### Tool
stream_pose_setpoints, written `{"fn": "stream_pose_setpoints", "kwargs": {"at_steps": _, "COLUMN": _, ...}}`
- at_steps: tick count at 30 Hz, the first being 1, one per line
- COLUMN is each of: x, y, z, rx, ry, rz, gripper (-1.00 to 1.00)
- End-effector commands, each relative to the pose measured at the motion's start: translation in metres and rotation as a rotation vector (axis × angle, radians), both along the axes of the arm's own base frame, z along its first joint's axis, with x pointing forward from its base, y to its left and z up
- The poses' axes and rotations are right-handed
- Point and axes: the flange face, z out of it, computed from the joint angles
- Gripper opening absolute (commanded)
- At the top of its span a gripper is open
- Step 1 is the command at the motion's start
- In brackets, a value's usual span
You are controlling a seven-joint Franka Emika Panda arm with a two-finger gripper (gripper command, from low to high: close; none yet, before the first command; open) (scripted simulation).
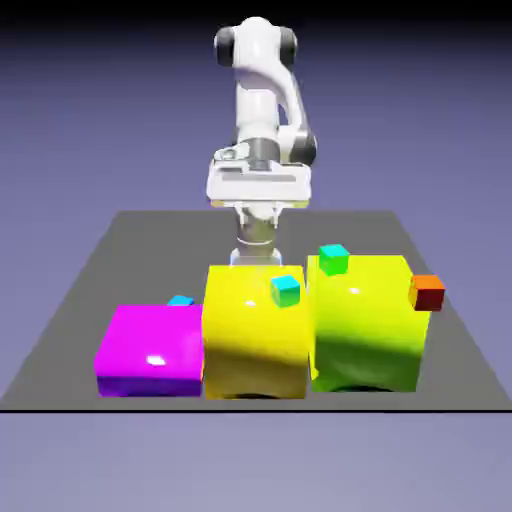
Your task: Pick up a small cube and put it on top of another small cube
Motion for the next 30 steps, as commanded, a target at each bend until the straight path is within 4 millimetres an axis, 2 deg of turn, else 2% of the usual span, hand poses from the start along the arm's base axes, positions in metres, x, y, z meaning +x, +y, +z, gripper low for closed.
{"fn": "stream_pose_setpoints", "kwargs": {"at_steps": 1, "x": -0.001, "y": -0.011, "z": 0.008, "rx": -0.01, "ry": -0.002, "rz": 0.006, "gripper": 0.0}}
{"fn": "stream_pose_setpoints", "kwargs": {"at_steps": 9, "x": -0.026, "y": -0.105, "z": 0.054, "rx": -0.07, "ry": -0.01, "rz": 0.068, "gripper": 0.0}}
{"fn": "stream_pose_setpoints", "kwargs": {"at_steps": 16, "x": -0.064, "y": -0.19, "z": 0.067, "rx": -0.085, "ry": -0.01, "rz": 0.144, "gripper": 0.0}}
{"fn": "stream_pose_setpoints", "kwargs": {"at_steps": 20, "x": -0.089, "y": -0.238, "z": 0.06, "rx": -0.079, "ry": -0.01, "rz": 0.201, "gripper": 0.0}}
{"fn": "stream_pose_setpoints", "kwargs": {"at_steps": 23, "x": -0.109, "y": -0.271, "z": 0.047, "rx": -0.068, "ry": -0.013, "rz": 0.25, "gripper": 0.0}}
{"fn": "stream_pose_setpoints", "kwargs": {"at_steps": 26, "x": -0.128, "y": -0.303, "z": 0.028, "rx": -0.05, "ry": -0.018, "rz": 0.305, "gripper": 0.0}}
{"fn": "stream_pose_setpoints", "kwargs": {"at_steps": 30, "x": -0.152, "y": -0.339, "z": -0.007, "rx": -0.019, "ry": -0.031, "rz": 0.389, "gripper": 0.0}}
